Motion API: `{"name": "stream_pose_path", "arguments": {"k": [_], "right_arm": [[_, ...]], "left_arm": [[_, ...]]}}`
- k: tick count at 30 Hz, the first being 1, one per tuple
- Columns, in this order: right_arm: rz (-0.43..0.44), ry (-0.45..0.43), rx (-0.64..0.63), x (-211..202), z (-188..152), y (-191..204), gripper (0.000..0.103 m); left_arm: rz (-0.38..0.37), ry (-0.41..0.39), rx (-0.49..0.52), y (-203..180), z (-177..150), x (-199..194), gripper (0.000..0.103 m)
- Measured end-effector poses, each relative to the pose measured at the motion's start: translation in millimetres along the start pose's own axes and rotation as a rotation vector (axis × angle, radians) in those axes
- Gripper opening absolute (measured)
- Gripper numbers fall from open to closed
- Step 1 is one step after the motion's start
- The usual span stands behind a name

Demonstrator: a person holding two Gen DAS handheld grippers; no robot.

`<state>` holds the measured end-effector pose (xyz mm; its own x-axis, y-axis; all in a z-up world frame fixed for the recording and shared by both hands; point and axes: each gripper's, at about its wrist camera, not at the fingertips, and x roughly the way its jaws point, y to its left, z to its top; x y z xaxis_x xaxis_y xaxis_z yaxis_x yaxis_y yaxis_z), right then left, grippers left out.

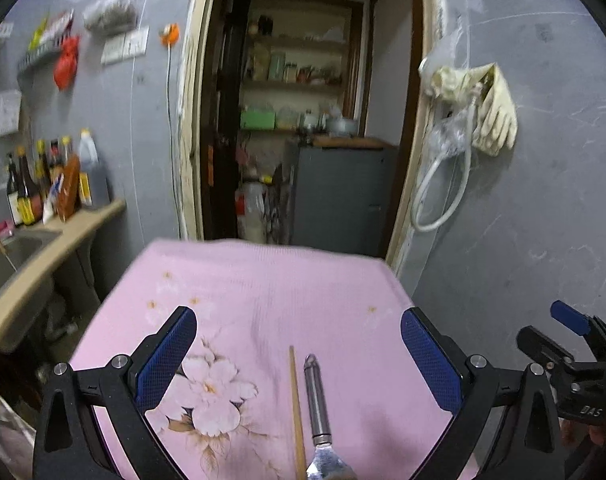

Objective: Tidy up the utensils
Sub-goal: 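Move both tools back to the metal-handled utensil and last chopstick, then grasp the metal-handled utensil with the right tool while the left tool grasps the chopstick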

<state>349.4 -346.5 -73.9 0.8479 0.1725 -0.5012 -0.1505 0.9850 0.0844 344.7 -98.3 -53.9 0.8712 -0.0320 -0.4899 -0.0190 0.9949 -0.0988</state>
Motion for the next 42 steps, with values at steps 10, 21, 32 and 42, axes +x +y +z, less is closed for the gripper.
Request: {"name": "stream_pose_path", "arguments": {"k": [10,21,32,42], "right_arm": [[0.081,0.145,-0.003,62.1,-21.3,23.1,0.1],[0.202,0.309,-0.035,120.4,-40.4,61.4,0.099],[0.263,0.425,-0.15,156.8,-53.5,113.6,0.081],[0.269,0.484,-0.204,166.8,-62.8,126.7,0.074]], "left_arm": [[-0.013,0.19,-0.139,40.5,-30.1,59.2,0.095],[-0.023,0.328,-0.163,61.0,-56.4,95.5,0.075],[0.024,0.364,-0.246,80.1,-68.0,99.5,0.068],[0.014,0.361,-0.297,92.8,-68.7,103.2,0.063]]}}
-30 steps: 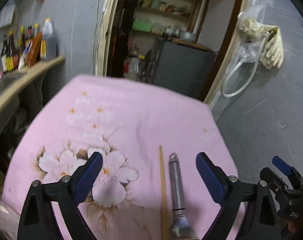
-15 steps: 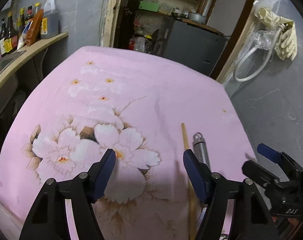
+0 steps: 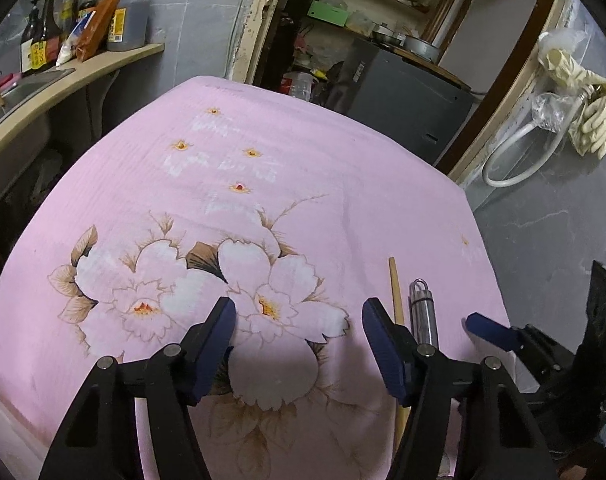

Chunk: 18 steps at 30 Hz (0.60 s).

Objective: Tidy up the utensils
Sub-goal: 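Grasp the metal-handled utensil with the right tool while the left tool grasps the chopstick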

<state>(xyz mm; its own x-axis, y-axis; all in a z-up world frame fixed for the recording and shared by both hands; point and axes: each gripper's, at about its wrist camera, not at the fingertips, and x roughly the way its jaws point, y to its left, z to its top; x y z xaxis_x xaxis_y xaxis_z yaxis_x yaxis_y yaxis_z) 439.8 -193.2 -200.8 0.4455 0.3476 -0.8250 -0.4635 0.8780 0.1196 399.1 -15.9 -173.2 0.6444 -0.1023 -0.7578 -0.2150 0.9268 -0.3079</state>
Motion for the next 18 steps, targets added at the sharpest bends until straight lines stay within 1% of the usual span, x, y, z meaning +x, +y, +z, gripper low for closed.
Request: {"name": "stream_pose_path", "arguments": {"k": [2,6,10,15,18], "right_arm": [[0.002,0.002,-0.004,-2.7,-1.4,-0.5,0.071],[-0.014,0.013,-0.004,-7.0,-5.8,-6.3,0.067],[-0.019,0.024,0.007,-12.3,-11.1,-16.8,0.062],[-0.007,0.033,0.039,-17.6,-18.4,-29.9,0.054],[-0.005,0.034,0.057,-19.1,-23.4,-34.4,0.05]], "left_arm": [[-0.005,0.004,-0.001,0.7,0.1,0.9,0.061],[-0.016,0.012,0.011,-0.6,-0.4,1.9,0.06],[-0.043,0.02,0.038,-7.8,-2.2,3.5,0.057],[-0.107,0.033,0.113,-26.3,-4.8,5.1,0.057],[-0.148,0.047,0.15,-37.0,-3.4,7.1,0.053]]}}
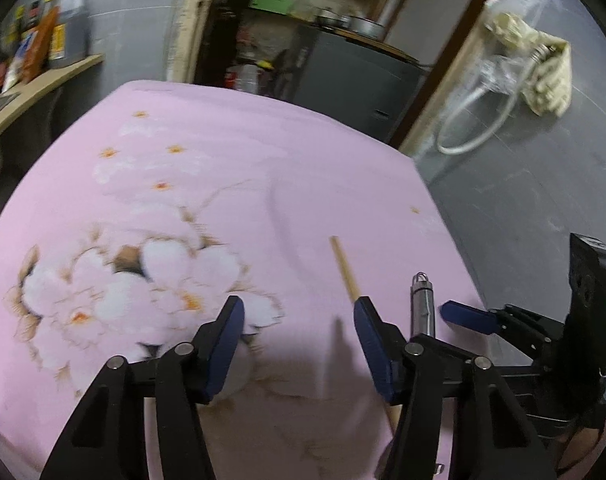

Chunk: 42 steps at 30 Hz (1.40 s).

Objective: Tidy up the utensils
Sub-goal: 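Grasp the metal-handled utensil with the right tool while the left tool grasps the chopstick, then lift and carry the utensil and chopstick over the white caddy with both tools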

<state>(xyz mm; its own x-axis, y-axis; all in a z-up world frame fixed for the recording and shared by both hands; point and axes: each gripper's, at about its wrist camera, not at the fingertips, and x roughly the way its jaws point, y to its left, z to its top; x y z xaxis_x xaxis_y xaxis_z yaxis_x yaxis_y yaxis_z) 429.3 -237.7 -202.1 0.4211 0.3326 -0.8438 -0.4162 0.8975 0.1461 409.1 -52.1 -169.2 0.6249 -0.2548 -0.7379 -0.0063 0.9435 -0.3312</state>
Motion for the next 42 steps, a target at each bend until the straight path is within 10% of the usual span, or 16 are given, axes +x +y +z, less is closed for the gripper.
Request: {"name": "stream_pose_path", "arguments": {"k": [10,20,26,42], "right_arm": [[0.021,-0.006,0.087,-6.9,-17.0,-15.2,0.043],[0.06,-0.001,0.174,-4.3,-19.2,-19.2,0.039],[0.113,0.036,0.335,3.9,-16.9,-31.0,0.036],[-0.084,0.124,0.378,27.3,6.2,-4.1,0.028]], "left_arm": [[-0.085,0.108,0.054,-26.4,5.7,21.3,0.036],[-0.014,0.252,0.061,-43.8,9.1,44.8,0.011],[-0.029,0.272,-0.015,-31.2,11.9,41.9,0.008],[-0.066,0.342,-0.012,-16.2,5.5,32.0,0.008]]}}
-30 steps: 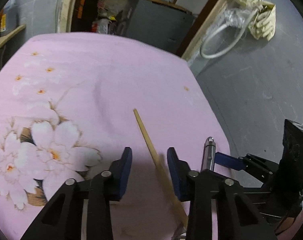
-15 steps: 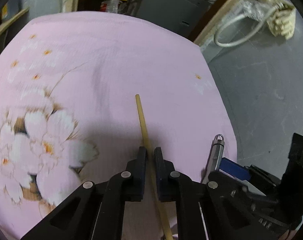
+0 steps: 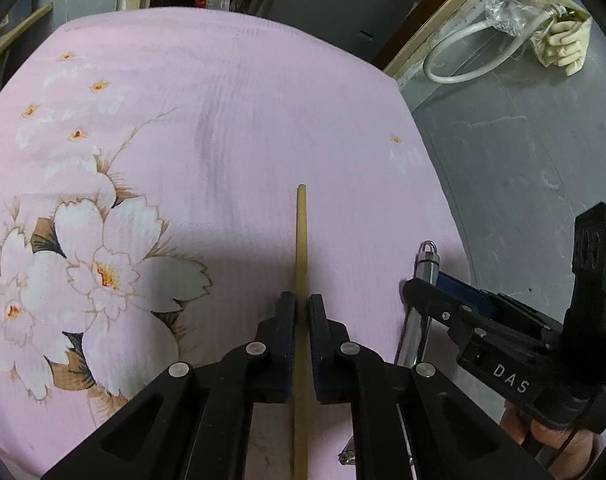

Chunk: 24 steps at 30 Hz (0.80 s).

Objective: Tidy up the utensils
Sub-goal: 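Lift and carry the utensil and chopstick over the white caddy with both tools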

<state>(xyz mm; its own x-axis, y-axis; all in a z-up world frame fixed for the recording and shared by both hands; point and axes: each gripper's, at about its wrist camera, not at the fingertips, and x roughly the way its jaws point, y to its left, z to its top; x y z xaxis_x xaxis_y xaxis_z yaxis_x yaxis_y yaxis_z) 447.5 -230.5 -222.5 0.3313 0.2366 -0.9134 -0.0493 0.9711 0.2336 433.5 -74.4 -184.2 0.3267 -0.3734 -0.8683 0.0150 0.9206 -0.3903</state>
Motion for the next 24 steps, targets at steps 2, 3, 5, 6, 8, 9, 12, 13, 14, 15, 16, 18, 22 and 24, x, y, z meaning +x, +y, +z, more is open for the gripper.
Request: {"name": "stream_pose_path", "arguments": {"k": [2,3,5,6,8,9,12,13,14,15,16,18,22,24], "right_arm": [[0.052,0.0,0.047,-0.9,1.0,-6.3,0.024],[0.093,0.004,0.083,-1.9,0.3,-13.6,0.023],[0.179,0.005,0.156,-5.5,-4.1,-26.1,0.02],[0.21,-0.014,0.177,-11.2,-8.3,-28.3,0.02],[0.235,-0.08,0.176,-28.0,-17.9,-27.3,0.019],[0.249,-0.107,0.174,-35.5,-21.9,-26.9,0.019],[0.269,-0.215,0.112,-69.8,-34.7,-16.1,0.018],[0.267,-0.24,0.091,-78.1,-36.0,-15.0,0.017],[0.265,-0.281,0.062,-92.3,-43.0,-9.8,0.017],[0.262,-0.303,0.046,-99.7,-45.6,-7.9,0.017],[0.253,-0.338,0.021,-111.9,-53.4,-4.4,0.017],[0.237,-0.389,-0.014,-129.6,-64.7,-1.0,0.017],[0.202,-0.469,-0.057,-167.1,-85.6,3.8,0.016],[0.181,-0.494,-0.073,-181.2,-91.8,7.1,0.016]], "left_arm": [[0.028,0.012,0.019,-7.0,3.5,2.9,0.007],[0.05,0.01,0.033,-11.0,2.4,2.6,0.007],[0.053,-0.001,0.038,-14.6,-0.6,1.0,0.007],[0.034,-0.007,0.027,-13.0,-2.5,-1.9,0.007],[-0.001,-0.061,0.015,-13.5,-12.7,-16.6,0.007],[0.001,-0.091,0.024,-13.9,-18.2,-25.5,0.007],[-0.019,-0.165,0.05,-16.8,-33.5,-51.5,0.007],[-0.024,-0.192,0.062,-18.1,-38.8,-61.3,0.007],[-0.031,-0.219,0.076,-20.1,-44.9,-70.8,0.007],[-0.044,-0.247,0.09,-21.9,-50.9,-80.4,0.007],[-0.057,-0.282,0.106,-23.3,-56.8,-91.1,0.007],[-0.084,-0.343,0.133,-24.9,-68.7,-111.3,0.007],[-0.125,-0.425,0.163,-30.4,-90.7,-141.1,0.007],[-0.145,-0.459,0.18,-30.5,-100.1,-153.8,0.007]]}}
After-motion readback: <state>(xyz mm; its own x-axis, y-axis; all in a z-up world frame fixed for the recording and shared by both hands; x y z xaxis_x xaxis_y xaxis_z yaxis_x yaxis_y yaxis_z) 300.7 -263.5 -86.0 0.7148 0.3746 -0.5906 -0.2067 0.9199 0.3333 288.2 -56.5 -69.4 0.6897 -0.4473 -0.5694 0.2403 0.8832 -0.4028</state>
